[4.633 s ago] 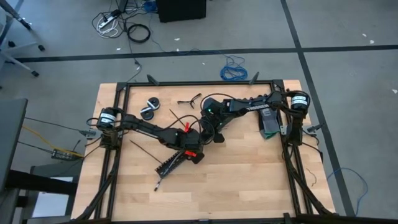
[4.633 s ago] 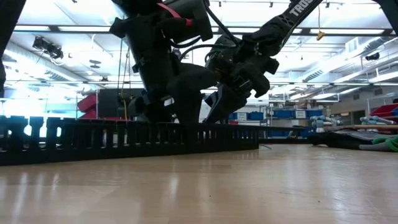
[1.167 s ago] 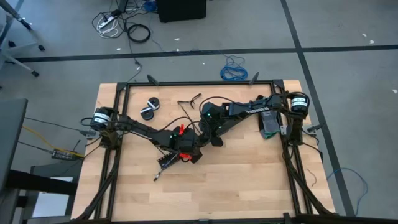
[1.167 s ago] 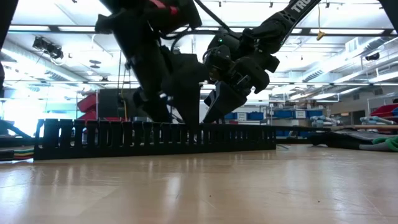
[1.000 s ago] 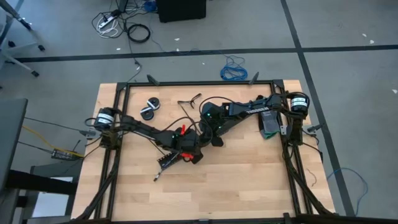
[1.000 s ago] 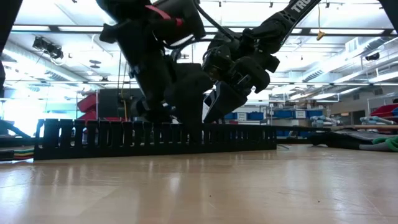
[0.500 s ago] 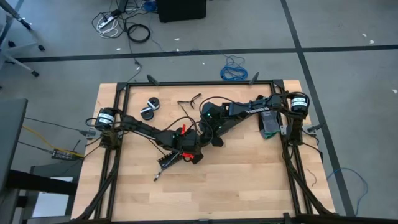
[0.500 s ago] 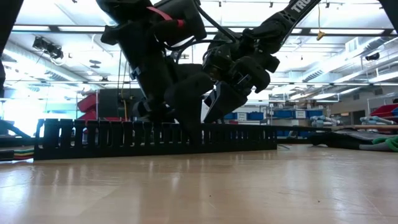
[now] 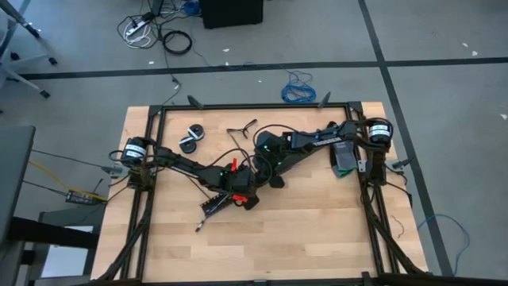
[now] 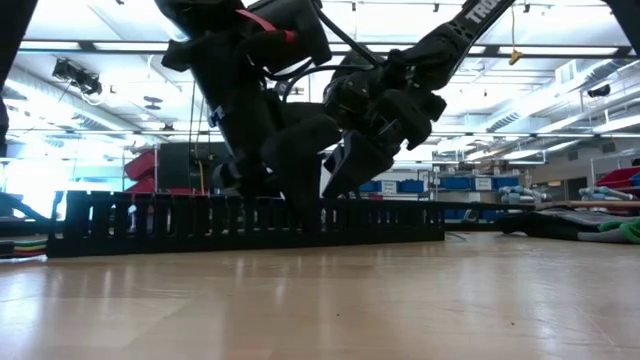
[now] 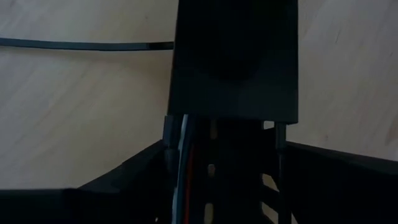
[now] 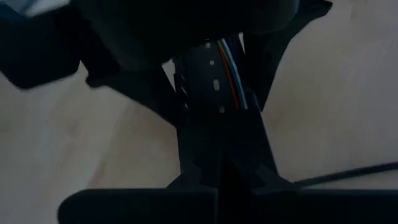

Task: Ziptie cables
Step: Insert the black cover of the black cable duct

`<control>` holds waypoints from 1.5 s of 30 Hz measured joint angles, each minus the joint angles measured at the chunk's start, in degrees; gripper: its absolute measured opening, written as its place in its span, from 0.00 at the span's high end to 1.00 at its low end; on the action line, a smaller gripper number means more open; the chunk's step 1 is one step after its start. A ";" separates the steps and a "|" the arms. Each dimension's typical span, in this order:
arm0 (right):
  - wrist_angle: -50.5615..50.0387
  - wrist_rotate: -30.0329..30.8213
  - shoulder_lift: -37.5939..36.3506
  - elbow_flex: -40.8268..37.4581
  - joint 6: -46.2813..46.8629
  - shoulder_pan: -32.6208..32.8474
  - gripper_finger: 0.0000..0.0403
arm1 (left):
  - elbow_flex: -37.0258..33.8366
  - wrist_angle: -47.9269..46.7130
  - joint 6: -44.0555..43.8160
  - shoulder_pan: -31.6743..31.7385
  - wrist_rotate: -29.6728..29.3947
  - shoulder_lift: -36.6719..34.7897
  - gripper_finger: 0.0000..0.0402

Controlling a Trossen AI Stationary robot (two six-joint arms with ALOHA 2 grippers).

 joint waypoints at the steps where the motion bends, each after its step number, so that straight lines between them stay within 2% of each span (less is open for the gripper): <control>1: 0.05 -0.94 0.55 0.06 0.62 0.00 1.00 | 0.00 -0.30 0.00 -0.01 0.05 -0.06 0.37; 6: 1.69 -5.32 4.32 1.49 3.63 0.11 1.00 | 0.00 -0.76 0.90 -0.07 0.48 -0.11 0.37; 12: 3.76 -4.25 3.63 1.31 3.75 0.48 1.00 | 0.02 -0.95 1.02 -0.07 0.72 -0.12 0.37; 19: 3.04 -2.80 2.84 1.29 3.66 0.42 1.00 | 0.02 -1.11 0.80 -0.07 0.64 -0.14 0.43; 24: 3.53 -1.22 0.79 1.14 2.34 -0.48 1.00 | 0.11 -1.28 -0.44 0.09 0.31 -0.12 0.40; 30: 3.34 -3.16 0.54 1.11 2.61 -1.93 1.00 | 0.11 -1.56 -0.67 0.09 0.31 -0.10 0.39; 40: -0.07 -3.58 0.51 1.18 0.98 -2.36 1.00 | 0.11 -1.83 -0.92 0.07 0.54 -0.10 0.39; 45: 1.69 -3.05 0.84 1.22 0.56 -1.67 1.00 | 0.11 -2.16 -0.92 0.04 0.61 -0.10 0.39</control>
